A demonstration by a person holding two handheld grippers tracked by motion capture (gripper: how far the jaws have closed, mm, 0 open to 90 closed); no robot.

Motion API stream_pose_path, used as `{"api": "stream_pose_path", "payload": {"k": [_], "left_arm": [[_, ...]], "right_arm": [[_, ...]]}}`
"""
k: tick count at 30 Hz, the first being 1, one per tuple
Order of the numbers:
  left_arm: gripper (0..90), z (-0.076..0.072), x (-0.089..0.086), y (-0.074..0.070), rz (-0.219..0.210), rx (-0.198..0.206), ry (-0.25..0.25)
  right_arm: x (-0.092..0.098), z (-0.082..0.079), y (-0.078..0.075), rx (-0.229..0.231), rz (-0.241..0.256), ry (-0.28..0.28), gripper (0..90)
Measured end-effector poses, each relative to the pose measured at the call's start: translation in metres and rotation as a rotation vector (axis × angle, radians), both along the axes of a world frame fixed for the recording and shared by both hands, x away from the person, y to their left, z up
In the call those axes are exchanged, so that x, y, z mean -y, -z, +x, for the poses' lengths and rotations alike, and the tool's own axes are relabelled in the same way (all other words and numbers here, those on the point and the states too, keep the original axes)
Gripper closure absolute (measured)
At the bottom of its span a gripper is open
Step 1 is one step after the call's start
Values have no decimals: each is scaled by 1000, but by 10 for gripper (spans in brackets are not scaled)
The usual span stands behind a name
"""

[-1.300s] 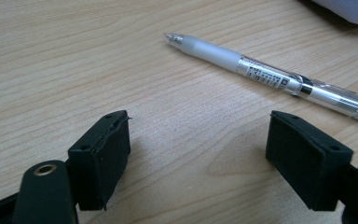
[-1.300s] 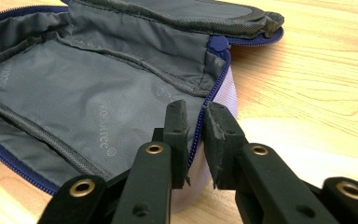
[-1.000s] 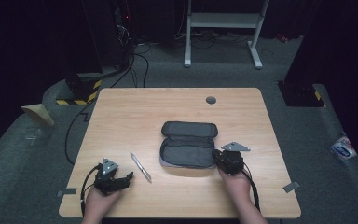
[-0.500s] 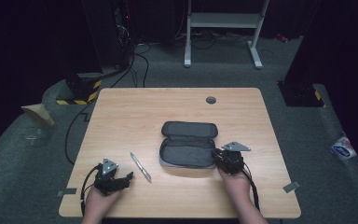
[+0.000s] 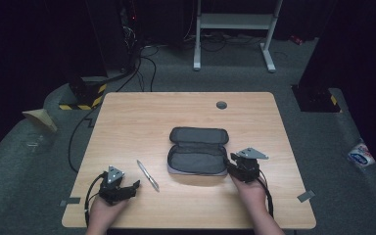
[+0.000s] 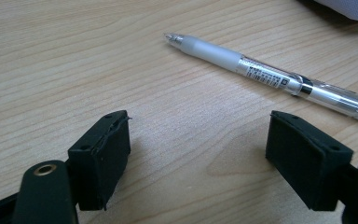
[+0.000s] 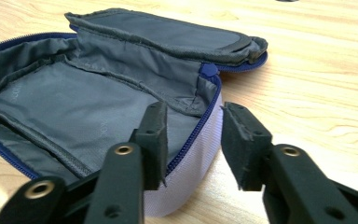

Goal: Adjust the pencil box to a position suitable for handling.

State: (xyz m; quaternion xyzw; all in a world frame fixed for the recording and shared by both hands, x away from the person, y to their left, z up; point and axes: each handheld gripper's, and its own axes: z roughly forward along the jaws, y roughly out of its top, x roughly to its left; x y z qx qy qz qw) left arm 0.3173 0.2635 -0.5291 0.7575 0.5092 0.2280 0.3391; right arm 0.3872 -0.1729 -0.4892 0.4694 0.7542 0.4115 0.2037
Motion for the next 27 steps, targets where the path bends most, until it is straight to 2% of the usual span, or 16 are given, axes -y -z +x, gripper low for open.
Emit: {"api": "stream_pose_path", "payload": {"k": [3, 9, 14, 16, 20, 27], "left_arm": [[219, 0, 0, 0, 0, 0, 0], [220, 0, 0, 0, 0, 0, 0], [220, 0, 0, 0, 1, 0, 0], [220, 0, 0, 0, 1, 0, 0], [220, 0, 0, 0, 1, 0, 0], [220, 0, 0, 0, 2, 1, 0]], "right_arm": [[4, -1, -4, 19, 8, -12, 521], [18, -4, -9, 41, 5, 16, 434], [33, -8, -4, 50, -37, 38, 389], [42, -11, 0, 51, -40, 47, 369], [58, -21, 9, 18, -29, 69, 320], [80, -35, 24, -53, -79, 117, 291]]}}
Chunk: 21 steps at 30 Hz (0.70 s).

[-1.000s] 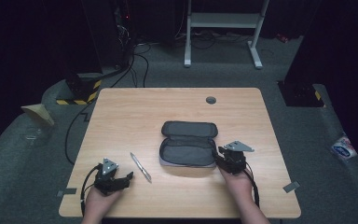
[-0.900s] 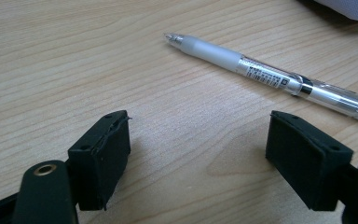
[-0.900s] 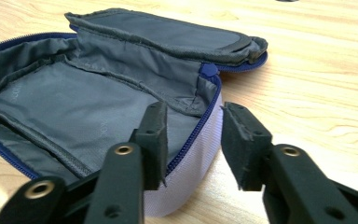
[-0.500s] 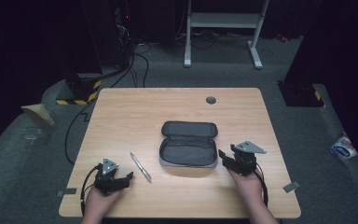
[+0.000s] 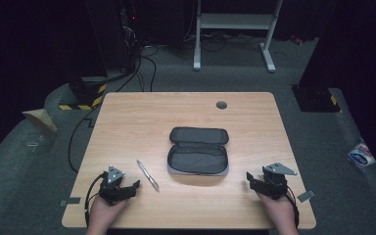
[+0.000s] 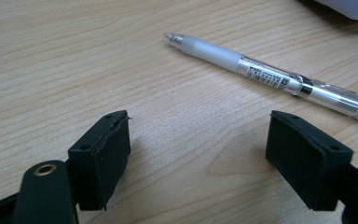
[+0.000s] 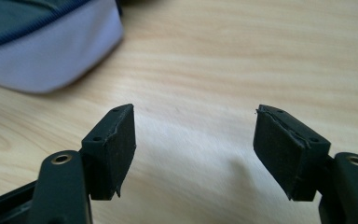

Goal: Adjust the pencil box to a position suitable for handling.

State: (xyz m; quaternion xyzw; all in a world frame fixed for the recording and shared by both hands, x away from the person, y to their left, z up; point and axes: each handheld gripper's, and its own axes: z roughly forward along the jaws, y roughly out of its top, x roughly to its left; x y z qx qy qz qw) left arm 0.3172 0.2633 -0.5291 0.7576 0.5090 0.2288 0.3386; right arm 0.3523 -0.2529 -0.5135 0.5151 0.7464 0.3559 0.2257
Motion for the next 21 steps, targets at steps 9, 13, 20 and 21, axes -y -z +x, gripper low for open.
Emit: {"api": "stream_pose_path", "payload": {"k": [9, 13, 20, 21], "left_arm": [[222, 0, 0, 0, 0, 0, 1], [230, -1, 0, 0, 5, 2, 1], [324, -6, 1, -3, 13, -3, 10], [328, -6, 1, -4, 4, -5, 8]], "right_arm": [[-8, 0, 10, -48, -69, -28, 203], [-8, 2, 10, -57, -63, -14, 195], [-10, 2, 10, -50, -68, -1, 199], [-10, 2, 10, -51, -67, -1, 199]]}}
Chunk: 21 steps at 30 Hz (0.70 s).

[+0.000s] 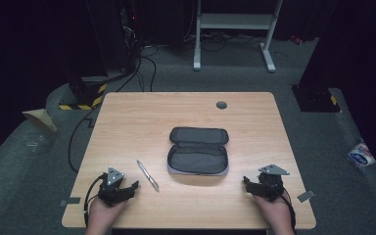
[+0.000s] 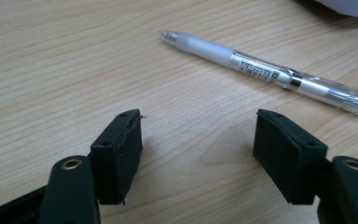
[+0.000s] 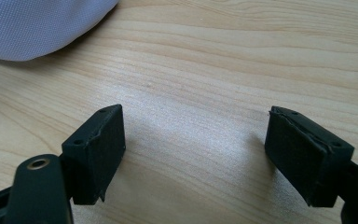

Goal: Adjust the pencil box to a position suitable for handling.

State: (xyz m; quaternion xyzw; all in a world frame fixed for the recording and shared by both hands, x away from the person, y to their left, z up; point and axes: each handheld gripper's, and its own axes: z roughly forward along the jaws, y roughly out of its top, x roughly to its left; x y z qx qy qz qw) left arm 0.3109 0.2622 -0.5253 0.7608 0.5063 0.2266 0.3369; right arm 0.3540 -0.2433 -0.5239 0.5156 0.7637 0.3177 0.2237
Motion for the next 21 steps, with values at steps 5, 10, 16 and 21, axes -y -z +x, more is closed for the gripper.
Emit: {"api": "stream_pose_path", "payload": {"k": [5, 10, 16, 21], "left_arm": [[338, 2, 6, -7, -23, 20, -2], [334, 6, 21, -10, -45, 15, 0], [332, 16, 40, -10, -46, 32, -23], [332, 23, 46, -9, -63, 27, -34]], "right_arm": [[0, -1, 0, 1, -1, 1, 213], [0, -1, 0, 3, -3, -4, 222], [-1, -3, 0, 3, 0, 1, 232], [-1, -3, 0, 8, -3, -2, 241]]}}
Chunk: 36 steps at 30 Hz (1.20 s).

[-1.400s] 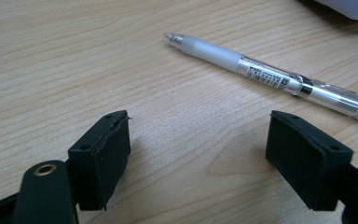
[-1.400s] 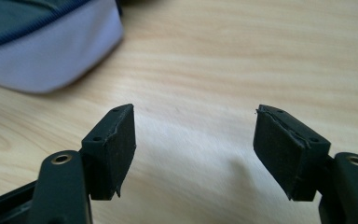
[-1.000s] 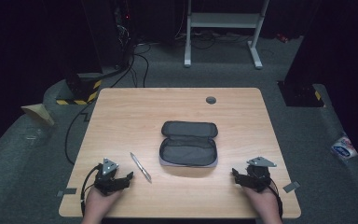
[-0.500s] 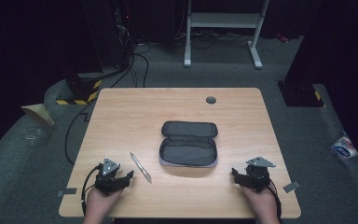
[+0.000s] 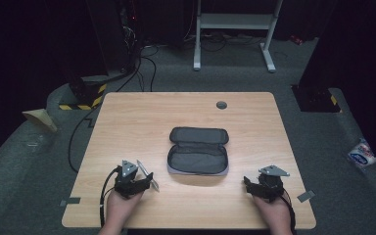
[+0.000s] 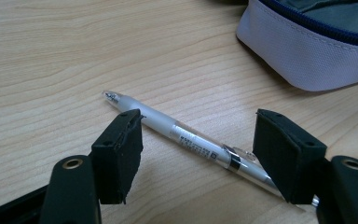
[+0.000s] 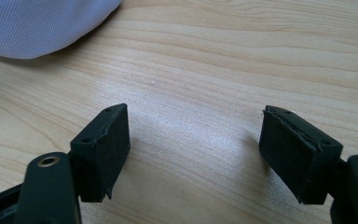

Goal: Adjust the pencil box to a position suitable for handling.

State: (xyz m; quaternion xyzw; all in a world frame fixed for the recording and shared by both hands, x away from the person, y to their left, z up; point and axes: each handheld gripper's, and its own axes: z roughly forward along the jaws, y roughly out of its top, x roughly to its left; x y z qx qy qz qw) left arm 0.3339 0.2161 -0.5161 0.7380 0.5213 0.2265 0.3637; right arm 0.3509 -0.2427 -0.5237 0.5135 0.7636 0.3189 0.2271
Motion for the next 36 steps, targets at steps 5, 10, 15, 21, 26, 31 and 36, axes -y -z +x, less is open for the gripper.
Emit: {"api": "stream_pose_path", "payload": {"k": [5, 10, 15, 21, 26, 31, 36], "left_arm": [[341, 3, 2, 3, 4, -19, -12], [381, 6, 6, 5, 27, -39, 0], [454, 5, 7, 6, 37, -54, 15], [537, 2, 6, 4, 35, -60, 32], [580, -1, 4, 3, 51, -57, 50], [622, -3, 1, 2, 62, -56, 65], [664, -6, -4, 2, 62, -61, 76]], "right_arm": [[0, -1, 0, 0, 0, 1, 245], [-1, -1, 0, 1, 1, 3, 250], [-1, -1, 0, 1, 1, 3, 250], [-1, -1, 0, 2, 0, 2, 253], [-1, -1, 0, 1, 0, 2, 254], [-1, -2, 0, 3, -2, 1, 254], [-1, -1, 0, 4, -2, 0, 256]]}}
